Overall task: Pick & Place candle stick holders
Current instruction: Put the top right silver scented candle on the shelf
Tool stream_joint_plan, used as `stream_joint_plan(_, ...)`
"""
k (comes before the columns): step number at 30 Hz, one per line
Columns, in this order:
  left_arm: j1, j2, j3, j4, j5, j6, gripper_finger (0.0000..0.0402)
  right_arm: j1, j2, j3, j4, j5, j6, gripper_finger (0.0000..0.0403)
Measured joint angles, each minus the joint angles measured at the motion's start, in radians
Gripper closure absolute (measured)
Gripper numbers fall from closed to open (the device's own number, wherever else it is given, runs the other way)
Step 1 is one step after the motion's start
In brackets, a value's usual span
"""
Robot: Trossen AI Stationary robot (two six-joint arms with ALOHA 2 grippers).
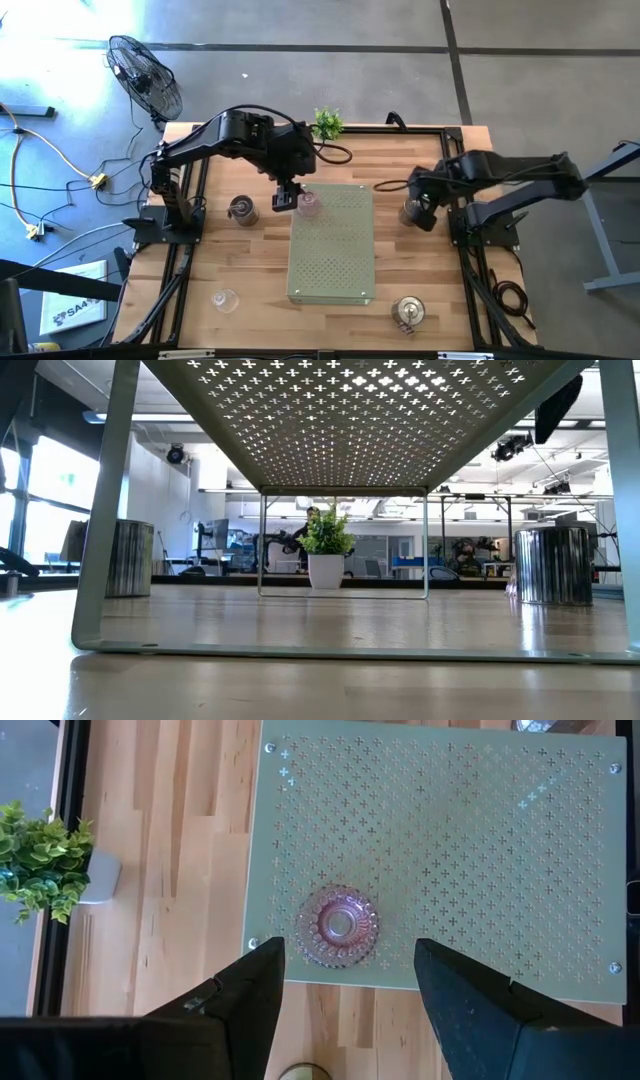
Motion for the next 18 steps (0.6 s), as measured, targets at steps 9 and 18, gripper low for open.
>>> stream_joint_plan(9,0.0,0.0,0.0,0.0,0.01,0.005,0.0181,-0.174,0.02,-0.099,-0.002,-0.129,-0.047,0.0004)
stream_joint_plan(18,0.0,0.0,0.0,0.0,0.019,0.008,0.0181,-0.249,0.019,-0.25,0.165,-0.177,-0.162,0.0004)
